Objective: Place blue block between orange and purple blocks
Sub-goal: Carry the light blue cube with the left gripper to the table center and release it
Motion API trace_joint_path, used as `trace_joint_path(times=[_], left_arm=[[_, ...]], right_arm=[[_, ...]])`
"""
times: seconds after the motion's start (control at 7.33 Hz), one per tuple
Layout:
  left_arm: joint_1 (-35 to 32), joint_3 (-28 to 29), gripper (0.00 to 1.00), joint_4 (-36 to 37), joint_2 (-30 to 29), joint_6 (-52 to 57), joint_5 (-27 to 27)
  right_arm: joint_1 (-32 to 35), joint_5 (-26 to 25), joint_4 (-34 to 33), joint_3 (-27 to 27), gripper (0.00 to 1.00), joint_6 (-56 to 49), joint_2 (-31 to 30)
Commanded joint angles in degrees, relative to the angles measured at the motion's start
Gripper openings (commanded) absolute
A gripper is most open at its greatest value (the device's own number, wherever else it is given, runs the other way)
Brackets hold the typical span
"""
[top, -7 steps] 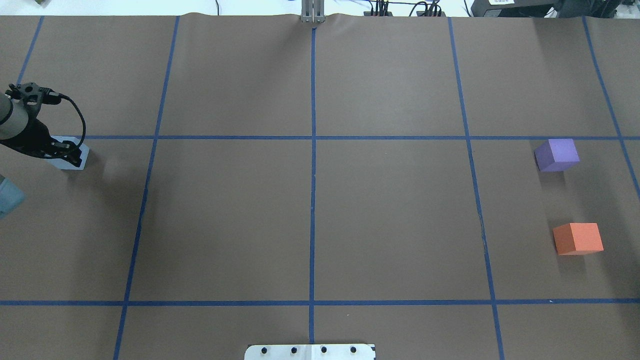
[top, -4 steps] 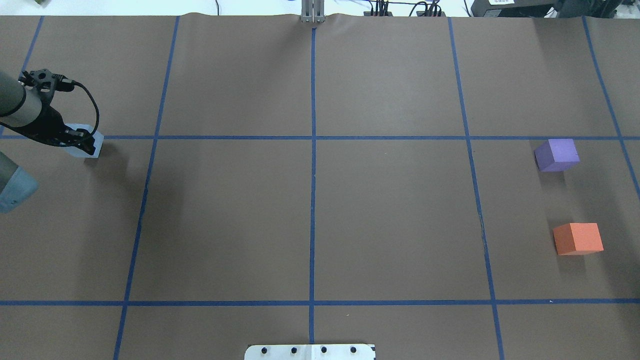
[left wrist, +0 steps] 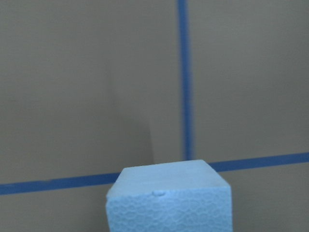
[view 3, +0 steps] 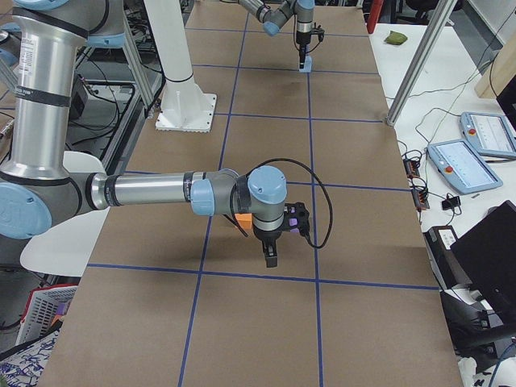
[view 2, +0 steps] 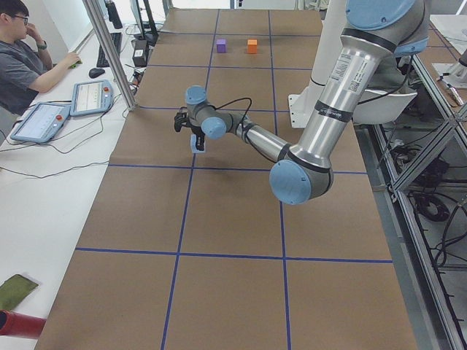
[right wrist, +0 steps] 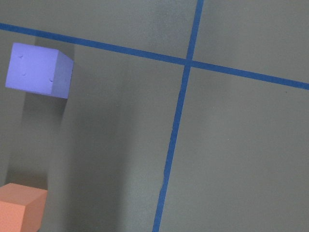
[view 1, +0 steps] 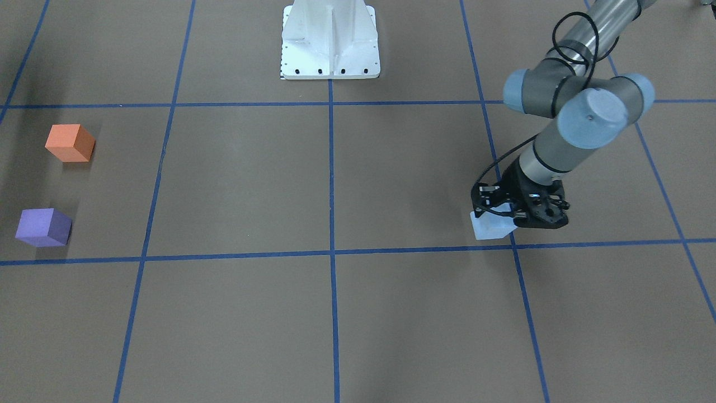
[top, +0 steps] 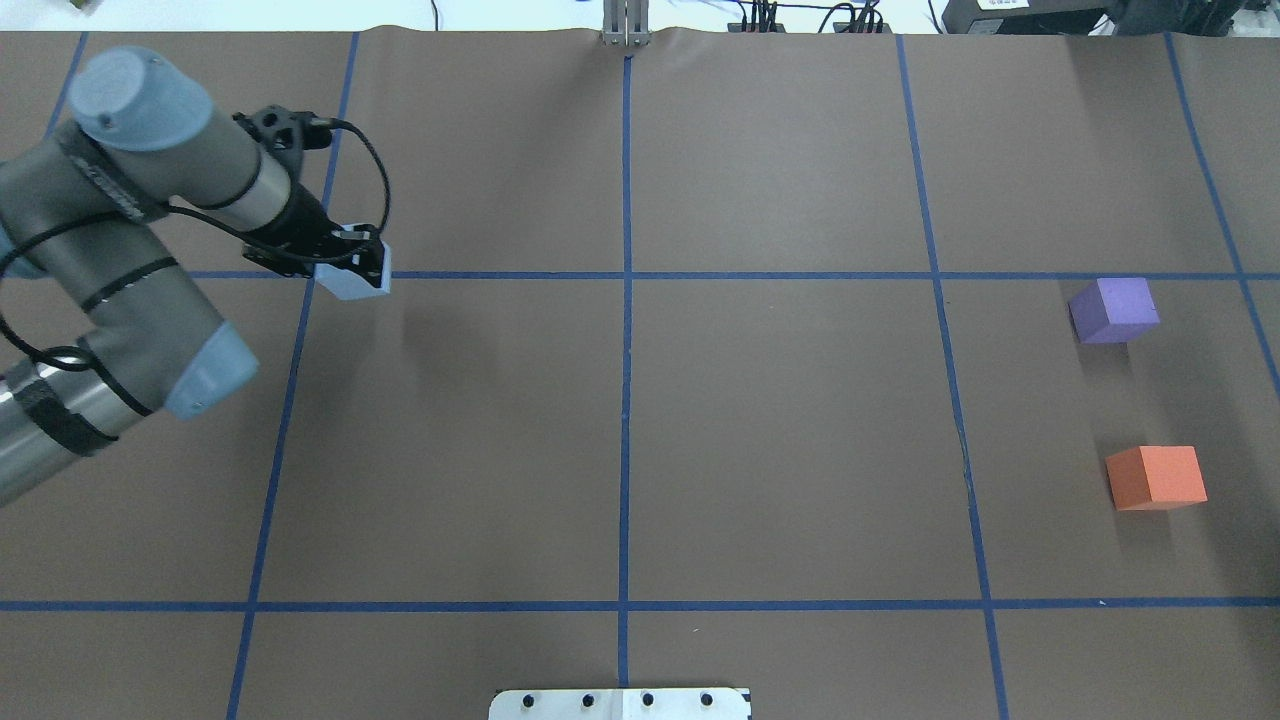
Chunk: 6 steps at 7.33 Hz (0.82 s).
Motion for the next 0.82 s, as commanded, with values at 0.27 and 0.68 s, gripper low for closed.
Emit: trace_joint_path(times=[0.27,0.68], left_arm=[[19.97,-0.59,0.45,15.11,-18.29,-13.27,14.38],[22.84,3.27,0.59,14.67,-19.63,-14.09,19.7]], right_arm=[[0.0,0.09,-0.09,-0.09,1.0,0.0,-0.06],[0.0,0.09,-0.09,-0.09,1.0,0.0,-0.06]])
